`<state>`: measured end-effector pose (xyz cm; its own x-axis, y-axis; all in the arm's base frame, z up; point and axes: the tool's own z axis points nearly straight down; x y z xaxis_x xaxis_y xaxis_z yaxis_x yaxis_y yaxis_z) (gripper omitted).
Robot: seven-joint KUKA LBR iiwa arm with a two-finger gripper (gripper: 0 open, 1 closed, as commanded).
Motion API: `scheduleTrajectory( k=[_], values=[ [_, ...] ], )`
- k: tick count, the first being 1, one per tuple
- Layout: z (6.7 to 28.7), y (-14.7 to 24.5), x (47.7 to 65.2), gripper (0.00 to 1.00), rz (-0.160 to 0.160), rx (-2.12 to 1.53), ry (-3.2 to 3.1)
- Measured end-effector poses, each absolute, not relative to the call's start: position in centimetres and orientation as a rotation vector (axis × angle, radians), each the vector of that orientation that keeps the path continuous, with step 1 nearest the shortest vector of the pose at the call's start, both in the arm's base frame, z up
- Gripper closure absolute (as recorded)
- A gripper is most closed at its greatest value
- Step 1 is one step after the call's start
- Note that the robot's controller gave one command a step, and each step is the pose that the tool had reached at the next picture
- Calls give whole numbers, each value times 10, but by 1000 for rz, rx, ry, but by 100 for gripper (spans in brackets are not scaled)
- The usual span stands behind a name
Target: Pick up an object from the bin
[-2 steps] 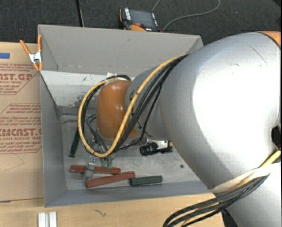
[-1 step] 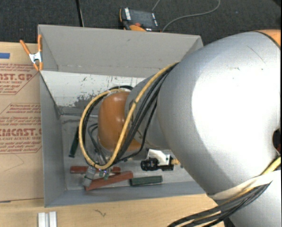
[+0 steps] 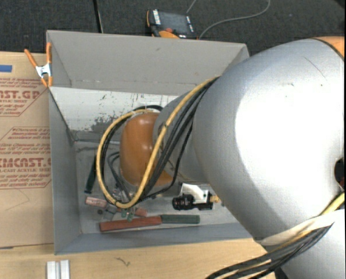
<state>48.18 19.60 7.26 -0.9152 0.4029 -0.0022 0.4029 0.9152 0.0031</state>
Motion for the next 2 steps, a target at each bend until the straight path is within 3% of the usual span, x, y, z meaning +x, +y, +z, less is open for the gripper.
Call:
scheduleTrajectory(
  k=[1,2],
  values=[
    [73,195,484,0,7,647,3061],
    [72,195,481,100,0,647,3073]
  ],
)
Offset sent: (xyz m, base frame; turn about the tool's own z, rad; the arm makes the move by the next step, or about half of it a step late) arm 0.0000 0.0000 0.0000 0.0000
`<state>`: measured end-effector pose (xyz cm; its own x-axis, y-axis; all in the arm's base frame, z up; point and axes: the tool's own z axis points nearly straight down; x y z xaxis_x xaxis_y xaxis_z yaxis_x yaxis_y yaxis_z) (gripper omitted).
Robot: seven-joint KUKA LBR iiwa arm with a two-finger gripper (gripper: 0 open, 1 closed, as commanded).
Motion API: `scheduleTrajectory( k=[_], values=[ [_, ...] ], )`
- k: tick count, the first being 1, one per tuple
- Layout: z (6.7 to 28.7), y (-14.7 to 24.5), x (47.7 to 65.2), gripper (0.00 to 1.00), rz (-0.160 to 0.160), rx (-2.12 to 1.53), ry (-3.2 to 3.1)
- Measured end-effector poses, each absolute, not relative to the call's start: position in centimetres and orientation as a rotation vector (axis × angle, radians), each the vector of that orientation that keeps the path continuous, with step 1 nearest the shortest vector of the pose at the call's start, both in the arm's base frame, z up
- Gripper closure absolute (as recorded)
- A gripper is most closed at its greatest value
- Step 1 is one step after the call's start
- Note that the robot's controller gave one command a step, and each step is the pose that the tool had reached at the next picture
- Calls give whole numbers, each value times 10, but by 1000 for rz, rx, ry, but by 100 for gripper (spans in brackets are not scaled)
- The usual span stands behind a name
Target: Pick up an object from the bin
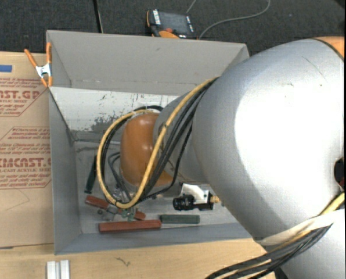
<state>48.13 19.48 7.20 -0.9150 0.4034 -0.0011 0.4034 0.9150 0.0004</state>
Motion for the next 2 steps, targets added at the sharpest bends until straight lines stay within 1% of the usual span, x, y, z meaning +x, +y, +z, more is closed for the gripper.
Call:
scheduleTrajectory(
  k=[1,2],
  values=[
    [122,194,489,100,3,700,3060],
    [267,186,493,100,7,636,3069]
  ],
)
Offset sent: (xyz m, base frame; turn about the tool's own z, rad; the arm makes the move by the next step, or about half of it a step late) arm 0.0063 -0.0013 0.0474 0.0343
